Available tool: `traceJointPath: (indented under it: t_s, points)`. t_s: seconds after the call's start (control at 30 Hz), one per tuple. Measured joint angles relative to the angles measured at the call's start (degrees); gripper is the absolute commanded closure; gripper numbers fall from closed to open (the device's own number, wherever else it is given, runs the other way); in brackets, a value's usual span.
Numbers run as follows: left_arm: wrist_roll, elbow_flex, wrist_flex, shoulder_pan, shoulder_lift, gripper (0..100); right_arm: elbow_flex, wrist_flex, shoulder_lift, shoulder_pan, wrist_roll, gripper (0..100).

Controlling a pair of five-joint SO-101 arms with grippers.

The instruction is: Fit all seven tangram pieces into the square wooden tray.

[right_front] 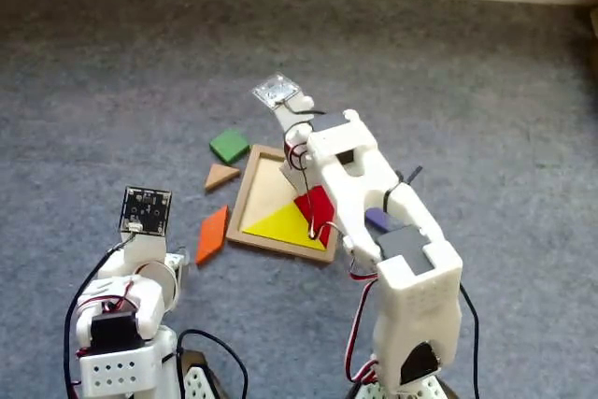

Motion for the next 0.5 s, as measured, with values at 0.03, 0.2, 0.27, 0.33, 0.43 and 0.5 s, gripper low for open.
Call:
traceJointPath:
  t_s: [0.03, 0.2, 0.27, 0.33, 0.43, 0.5]
  points:
    - [0.0, 0.0, 0.0, 0.0, 0.0, 81, 0.0, 1.1, -0.7, 0.1, 0.4, 99.3]
    - [0.0, 0.0, 0.0, 0.0, 0.0, 81, 0.1, 2.8, -7.6, 0.1, 1.0, 99.3]
    - [0.0, 0.0, 0.0, 0.0, 0.0, 81, 1.5, 3.3, -12.0, 0.1, 1.0, 99.3]
    - [0.0, 0.0, 0.0, 0.0, 0.0, 81, 4.5, 3.3, -16.1, 0.1, 1.1, 99.3]
    - [0.0, 0.0, 0.0, 0.0, 0.0, 81, 10.0, 3.6, -22.4, 0.1, 1.1, 99.3]
    - [0.0, 0.0, 0.0, 0.0, 0.0, 81, 13.7, 3.7, -26.8, 0.1, 1.1, 99.3]
